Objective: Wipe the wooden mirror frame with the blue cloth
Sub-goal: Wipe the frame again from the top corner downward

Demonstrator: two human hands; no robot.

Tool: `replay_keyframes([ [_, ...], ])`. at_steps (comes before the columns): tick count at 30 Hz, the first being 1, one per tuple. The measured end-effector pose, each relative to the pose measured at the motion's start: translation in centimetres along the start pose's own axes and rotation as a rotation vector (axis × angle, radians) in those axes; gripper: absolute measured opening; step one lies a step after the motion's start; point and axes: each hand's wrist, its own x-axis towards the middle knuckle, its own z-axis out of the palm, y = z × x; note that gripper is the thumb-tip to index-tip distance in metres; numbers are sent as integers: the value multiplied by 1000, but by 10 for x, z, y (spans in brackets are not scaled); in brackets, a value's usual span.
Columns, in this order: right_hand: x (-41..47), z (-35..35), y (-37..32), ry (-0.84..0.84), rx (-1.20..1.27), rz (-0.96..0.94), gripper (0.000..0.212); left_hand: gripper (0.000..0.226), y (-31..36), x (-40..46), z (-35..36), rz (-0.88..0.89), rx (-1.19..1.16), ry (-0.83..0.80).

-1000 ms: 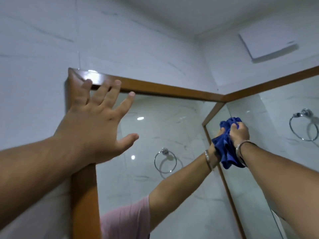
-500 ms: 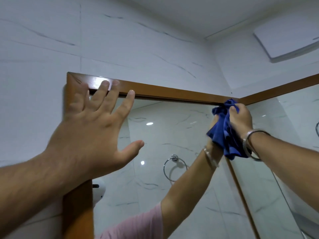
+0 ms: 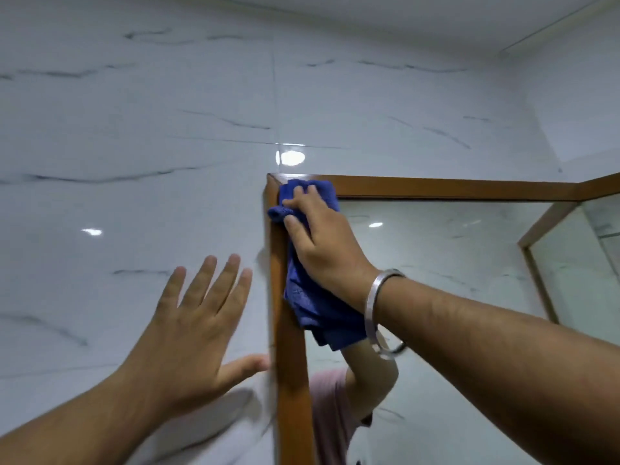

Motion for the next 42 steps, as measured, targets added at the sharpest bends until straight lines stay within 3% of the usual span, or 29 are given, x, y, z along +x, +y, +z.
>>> replay_keyframes([
  [5, -7, -13, 11, -152, -15, -19, 53, 104, -2, -15, 7, -31, -2, -29],
  [10, -20, -13, 20, -202, -404, -111, 79, 111, 22, -19, 9, -181, -147, -14],
  [15, -27, -3, 18, -146, -538, -12, 70, 127, 70, -55, 11, -286, -303, -61],
  [21, -76, 13, 8, -86, -582, 34, 74, 120, 153, -156, 40, -306, -409, -153],
  [27, -209, 39, -2, -135, -481, 4, 80, 114, 205, -265, 85, -200, -401, -327],
  [31, -335, 61, -13, -208, -400, 49, 84, 113, 215, -306, 110, -87, -322, -355],
  [37, -572, 88, -52, -504, -292, 177, 80, 126, 233, -333, 136, -11, -287, -336],
  [42, -679, 89, -76, -796, -270, 270, 61, 140, 232, -354, 143, 81, -162, -433],
])
